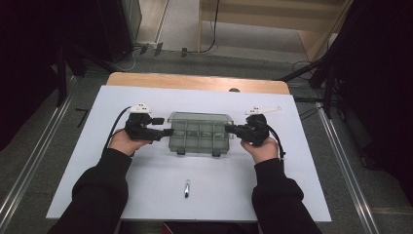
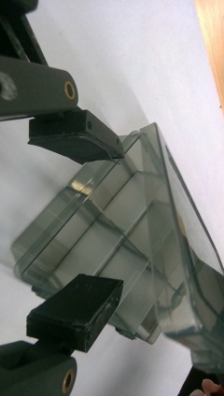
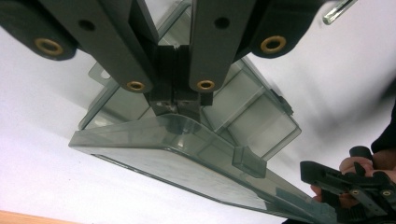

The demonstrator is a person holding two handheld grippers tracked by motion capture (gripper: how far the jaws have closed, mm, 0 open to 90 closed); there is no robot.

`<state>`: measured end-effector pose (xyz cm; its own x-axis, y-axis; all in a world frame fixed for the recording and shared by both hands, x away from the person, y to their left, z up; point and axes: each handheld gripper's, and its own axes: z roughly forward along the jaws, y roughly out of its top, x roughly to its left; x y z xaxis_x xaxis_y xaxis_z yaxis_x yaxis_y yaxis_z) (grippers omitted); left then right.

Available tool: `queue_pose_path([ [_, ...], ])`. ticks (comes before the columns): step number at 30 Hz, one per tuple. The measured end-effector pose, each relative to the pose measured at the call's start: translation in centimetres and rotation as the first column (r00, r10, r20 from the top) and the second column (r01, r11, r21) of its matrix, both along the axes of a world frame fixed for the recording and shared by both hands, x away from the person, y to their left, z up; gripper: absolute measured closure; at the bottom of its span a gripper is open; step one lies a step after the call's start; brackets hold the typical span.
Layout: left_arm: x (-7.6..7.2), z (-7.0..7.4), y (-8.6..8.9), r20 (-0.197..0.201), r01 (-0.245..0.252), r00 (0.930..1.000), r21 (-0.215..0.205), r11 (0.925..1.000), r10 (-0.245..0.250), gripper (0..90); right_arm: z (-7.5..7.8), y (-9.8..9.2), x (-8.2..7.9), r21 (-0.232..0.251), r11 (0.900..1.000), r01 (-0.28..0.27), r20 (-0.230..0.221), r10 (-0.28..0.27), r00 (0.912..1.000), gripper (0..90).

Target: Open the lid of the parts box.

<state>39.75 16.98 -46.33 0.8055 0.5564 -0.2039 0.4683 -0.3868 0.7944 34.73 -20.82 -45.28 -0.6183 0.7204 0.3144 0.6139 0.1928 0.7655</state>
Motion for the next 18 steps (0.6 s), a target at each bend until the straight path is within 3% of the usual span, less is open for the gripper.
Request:
queue_pose_path([
  [10, 1.4, 0.2, -0.6, 0.016, -0.016, 0.9997, -0.015, 0.9998, 0.016, 40.5, 0.1, -0.2, 0.0, -0.006, 1.000, 0.015, -0.008, -0.015, 0.9999, 90.0],
  [18, 1.4, 0.3, -1.2, 0.052, -0.011, 0.9986, 0.014, 0.9998, 0.010, 52.1, -0.3, -0.2, -0.4, -0.003, 1.000, 0.019, -0.012, -0.019, 0.9997, 90.0],
])
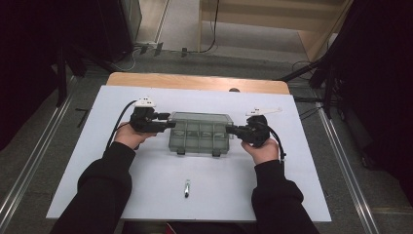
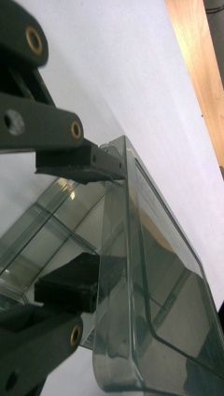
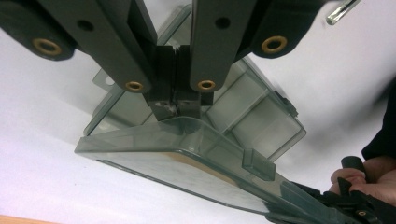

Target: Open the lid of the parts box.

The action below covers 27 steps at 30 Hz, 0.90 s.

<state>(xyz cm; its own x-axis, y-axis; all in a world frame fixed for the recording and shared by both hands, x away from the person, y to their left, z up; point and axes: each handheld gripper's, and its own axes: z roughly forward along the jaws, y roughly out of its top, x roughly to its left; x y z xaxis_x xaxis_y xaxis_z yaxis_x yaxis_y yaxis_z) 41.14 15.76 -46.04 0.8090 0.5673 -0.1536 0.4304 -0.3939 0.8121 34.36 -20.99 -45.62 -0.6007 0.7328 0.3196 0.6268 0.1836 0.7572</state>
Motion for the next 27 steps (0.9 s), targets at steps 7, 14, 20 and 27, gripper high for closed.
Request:
queue_pose_path([
  [7, 0.1, 0.0, 0.0, 0.001, -0.008, 1.0000, -0.008, 0.9999, 0.008, 54.0, -0.3, -0.1, -0.2, -0.005, 1.000, -0.006, -0.007, 0.005, 1.0000, 87.3],
  [14, 0.1, 0.0, 0.0, -0.008, -0.017, 0.9998, -0.018, 0.9997, 0.017, 54.0, -0.9, -0.3, -0.5, -0.009, 1.000, 0.013, -0.008, -0.014, 0.9999, 73.1],
  [20, 0.1, 0.0, 0.0, -0.020, -0.023, 0.9996, -0.023, 0.9995, 0.022, 53.9, -1.2, -0.5, -0.2, -0.004, 1.000, 0.018, 0.022, -0.018, 0.9996, 46.6],
  [27, 0.0, 0.1, 0.0, -0.024, -0.027, 0.9994, -0.033, 0.9991, 0.027, 53.8, -1.6, -0.9, 0.6, 0.012, 1.000, 0.015, 0.061, -0.016, 0.9980, 34.9],
])
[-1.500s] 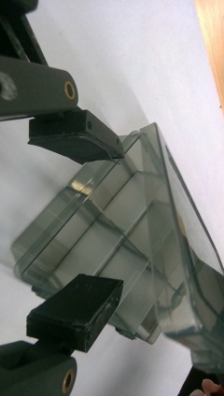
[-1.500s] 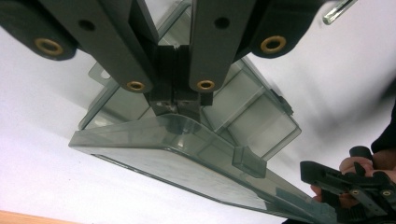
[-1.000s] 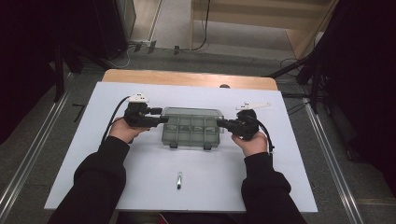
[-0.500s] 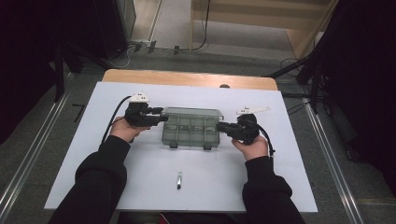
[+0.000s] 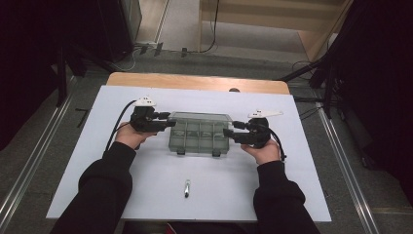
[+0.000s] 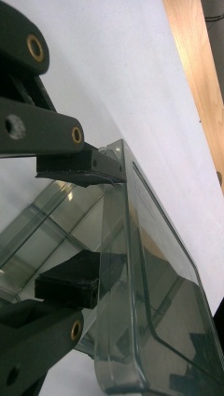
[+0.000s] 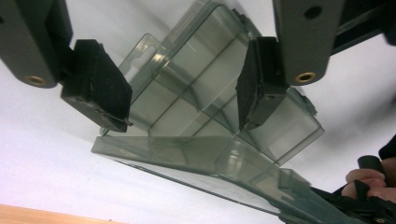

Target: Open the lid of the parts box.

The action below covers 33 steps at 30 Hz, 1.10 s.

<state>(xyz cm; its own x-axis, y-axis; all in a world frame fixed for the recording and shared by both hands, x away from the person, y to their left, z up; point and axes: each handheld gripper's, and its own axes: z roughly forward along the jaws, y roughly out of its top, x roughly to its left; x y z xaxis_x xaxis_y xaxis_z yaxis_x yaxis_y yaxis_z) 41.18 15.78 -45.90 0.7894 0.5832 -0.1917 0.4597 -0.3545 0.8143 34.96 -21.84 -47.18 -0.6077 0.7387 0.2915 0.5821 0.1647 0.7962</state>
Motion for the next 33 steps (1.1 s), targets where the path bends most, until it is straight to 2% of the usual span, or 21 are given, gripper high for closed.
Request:
queue_pose_path([
  [2, 0.0, 0.0, 0.0, -0.001, 0.000, 1.0000, -0.006, 1.0000, 0.000, 53.8, -0.1, -0.1, 0.2, 0.011, 1.000, -0.005, -0.004, 0.005, 1.0000, 33.6],
  [8, 0.0, 0.2, 0.1, -0.010, -0.008, 0.9999, -0.026, 0.9996, 0.008, 53.7, 0.0, 0.1, 0.8, -0.001, 1.000, -0.023, -0.006, 0.023, 0.9997, 29.4],
  [13, 0.0, 0.2, 0.0, -0.005, -0.010, 0.9999, -0.023, 0.9997, 0.010, 53.7, 0.1, 0.2, 1.3, 0.001, 1.000, -0.017, -0.005, 0.017, 0.9999, 34.4],
  [17, 0.0, 0.2, 0.0, -0.002, -0.010, 0.9999, -0.015, 0.9998, 0.010, 53.7, -0.1, 0.4, 1.6, -0.029, 0.999, -0.020, 0.032, 0.021, 0.9993, 36.5],
  [23, -0.1, 0.2, -0.1, -0.004, -0.013, 0.9999, -0.018, 0.9998, 0.013, 51.8, -0.2, 0.4, 2.0, -0.017, 1.000, -0.013, 0.022, 0.013, 0.9997, 39.3],
  [25, -0.1, 0.2, -0.3, 0.005, -0.020, 0.9998, -0.007, 0.9998, 0.020, 51.7, -0.3, 0.4, 2.3, -0.002, 1.000, -0.010, 0.027, 0.010, 0.9996, 41.1],
  [30, -0.1, 0.1, -0.3, 0.012, -0.027, 0.9995, -0.008, 0.9996, 0.027, 51.8, -0.4, 0.6, 2.5, -0.016, 1.000, -0.003, 0.051, 0.004, 0.9987, 42.4],
  [33, -0.1, 0.1, -0.4, 0.013, -0.034, 0.9993, -0.012, 0.9994, 0.034, 51.7, -0.4, 0.5, 2.7, -0.012, 1.000, 0.007, 0.056, -0.007, 0.9984, 48.1],
])
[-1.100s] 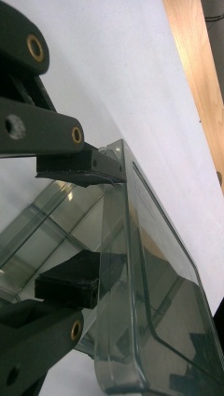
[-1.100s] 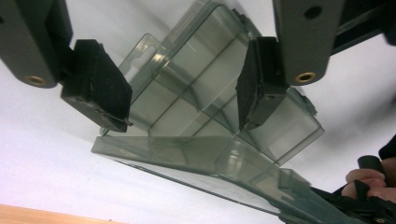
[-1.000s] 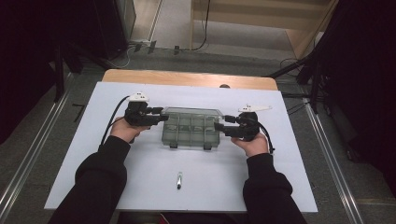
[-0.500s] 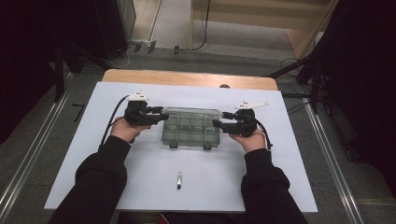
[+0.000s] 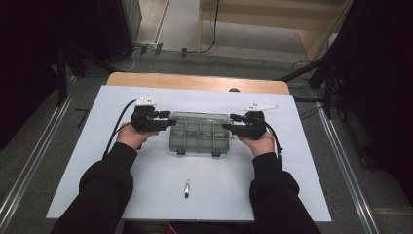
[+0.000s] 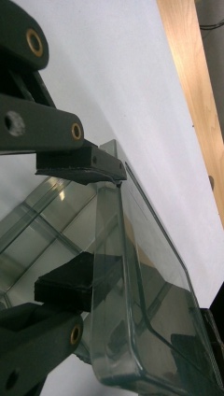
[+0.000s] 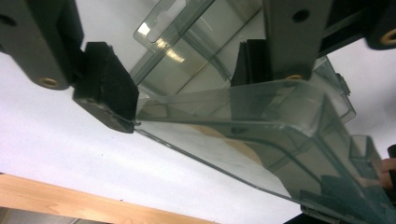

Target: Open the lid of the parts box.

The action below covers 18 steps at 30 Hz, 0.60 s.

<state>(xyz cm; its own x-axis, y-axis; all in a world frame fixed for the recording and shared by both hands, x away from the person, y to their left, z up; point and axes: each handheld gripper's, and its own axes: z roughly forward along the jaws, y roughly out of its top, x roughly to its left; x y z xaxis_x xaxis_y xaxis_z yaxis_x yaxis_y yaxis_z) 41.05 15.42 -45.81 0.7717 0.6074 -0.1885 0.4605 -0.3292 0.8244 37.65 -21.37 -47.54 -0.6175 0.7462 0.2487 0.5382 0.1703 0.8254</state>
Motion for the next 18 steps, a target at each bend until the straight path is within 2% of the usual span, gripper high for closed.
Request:
queue_pose_path([
  [2, 0.03, -0.04, -0.01, -0.002, -0.002, 1.0000, -0.005, 1.0000, 0.002, 51.8, 0.13, -0.13, 0.05, 0.002, 1.000, 0.014, -0.002, -0.014, 0.9999, 52.2],
  [4, -0.01, -0.04, -0.11, 0.007, -0.006, 1.0000, 0.000, 1.0000, 0.006, 51.8, 0.24, -0.16, 0.16, 0.007, 1.000, 0.019, -0.010, -0.019, 0.9998, 52.4],
  [9, 0.01, 0.03, -0.24, 0.032, -0.019, 0.9993, 0.002, 0.9998, 0.018, 52.0, 0.42, -0.05, 0.26, -0.015, 1.000, 0.020, 0.003, -0.020, 0.9998, 53.6],
  [18, 0.53, 0.09, -0.06, 0.017, -0.047, 0.9988, -0.027, 0.9986, 0.047, 52.3, 0.77, 0.03, 0.67, -0.017, 0.999, 0.032, 0.012, -0.032, 0.9994, 55.2],
])
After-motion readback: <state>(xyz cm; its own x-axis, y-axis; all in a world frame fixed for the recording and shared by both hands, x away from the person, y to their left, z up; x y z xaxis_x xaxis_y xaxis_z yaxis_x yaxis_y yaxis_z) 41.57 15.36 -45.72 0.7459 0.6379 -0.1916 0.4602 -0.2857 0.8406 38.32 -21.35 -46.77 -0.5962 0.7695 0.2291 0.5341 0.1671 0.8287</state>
